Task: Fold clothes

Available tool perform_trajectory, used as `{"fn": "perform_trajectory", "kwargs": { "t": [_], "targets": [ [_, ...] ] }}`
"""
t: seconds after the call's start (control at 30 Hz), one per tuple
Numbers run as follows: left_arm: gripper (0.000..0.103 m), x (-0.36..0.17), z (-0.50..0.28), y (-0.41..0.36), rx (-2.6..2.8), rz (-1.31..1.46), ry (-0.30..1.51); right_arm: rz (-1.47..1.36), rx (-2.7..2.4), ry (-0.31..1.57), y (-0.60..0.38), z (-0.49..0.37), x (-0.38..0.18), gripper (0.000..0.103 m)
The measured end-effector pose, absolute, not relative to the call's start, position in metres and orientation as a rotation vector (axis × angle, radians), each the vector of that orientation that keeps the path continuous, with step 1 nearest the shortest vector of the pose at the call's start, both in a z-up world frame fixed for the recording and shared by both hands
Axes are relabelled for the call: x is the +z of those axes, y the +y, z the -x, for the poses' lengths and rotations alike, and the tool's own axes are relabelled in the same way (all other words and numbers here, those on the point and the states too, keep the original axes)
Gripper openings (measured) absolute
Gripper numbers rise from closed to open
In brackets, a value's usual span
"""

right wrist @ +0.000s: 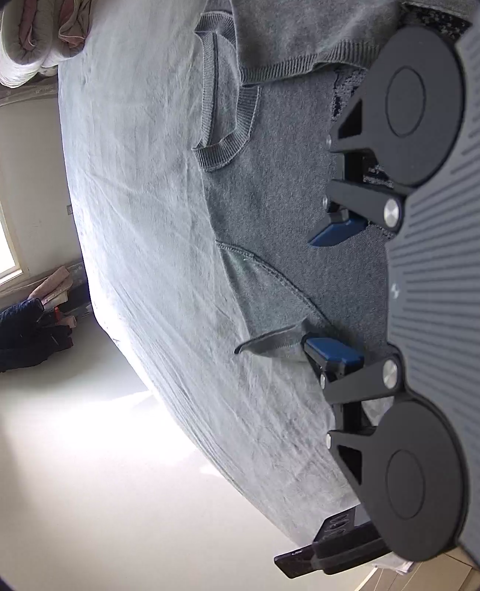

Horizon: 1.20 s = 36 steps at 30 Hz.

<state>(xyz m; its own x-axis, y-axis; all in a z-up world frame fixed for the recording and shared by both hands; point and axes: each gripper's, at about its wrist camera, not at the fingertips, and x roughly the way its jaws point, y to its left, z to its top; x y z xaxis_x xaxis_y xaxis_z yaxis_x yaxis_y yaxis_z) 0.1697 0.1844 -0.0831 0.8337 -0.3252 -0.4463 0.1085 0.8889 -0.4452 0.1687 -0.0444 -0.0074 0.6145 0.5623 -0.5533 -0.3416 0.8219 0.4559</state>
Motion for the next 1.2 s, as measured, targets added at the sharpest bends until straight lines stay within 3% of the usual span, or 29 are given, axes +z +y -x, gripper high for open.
{"fn": "perform_trajectory", "kwargs": {
  "t": [0.2,0.23,0.33,0.37,0.57,0.7,0.9,0.97,1.0,1.1,1.13,1.2],
  "targets": [
    [0.015,-0.081,-0.166,0.176,-0.229,0.343,0.560,-0.487,0.581,0.820,-0.035,-0.210,-0.035,0.060],
    [0.019,-0.079,-0.164,0.176,-0.218,0.335,0.550,-0.499,0.594,0.829,-0.032,-0.216,-0.038,0.060],
    [0.045,-0.073,-0.159,0.179,-0.182,0.302,0.500,-0.522,0.622,0.850,-0.021,-0.230,-0.042,0.056],
    [0.046,-0.072,-0.159,0.180,-0.168,0.286,0.484,-0.531,0.629,0.858,-0.019,-0.234,-0.042,0.055],
    [0.046,-0.076,-0.164,0.183,-0.167,0.279,0.513,-0.571,0.662,0.943,-0.011,-0.234,-0.050,0.043],
    [0.046,-0.078,-0.165,0.182,-0.170,0.272,0.527,-0.547,0.686,0.989,-0.005,-0.231,-0.055,0.023],
    [0.048,-0.071,-0.158,0.177,-0.198,0.231,0.461,-0.533,0.698,0.949,-0.011,-0.220,-0.042,0.022],
    [0.046,-0.068,-0.155,0.171,-0.203,0.197,0.448,-0.544,0.704,0.944,-0.019,-0.219,-0.036,0.013],
    [0.046,-0.068,-0.155,0.169,-0.202,0.184,0.452,-0.550,0.706,0.941,-0.023,-0.219,-0.033,0.001],
    [0.046,-0.070,-0.158,0.170,-0.196,0.178,0.475,-0.522,0.695,0.955,-0.029,-0.218,-0.025,0.002],
    [0.046,-0.071,-0.159,0.171,-0.194,0.183,0.485,-0.500,0.687,0.966,-0.029,-0.218,-0.023,0.013],
    [0.046,-0.072,-0.162,0.173,-0.194,0.184,0.509,-0.487,0.673,0.991,-0.028,-0.218,-0.024,0.014]
  ]
}}
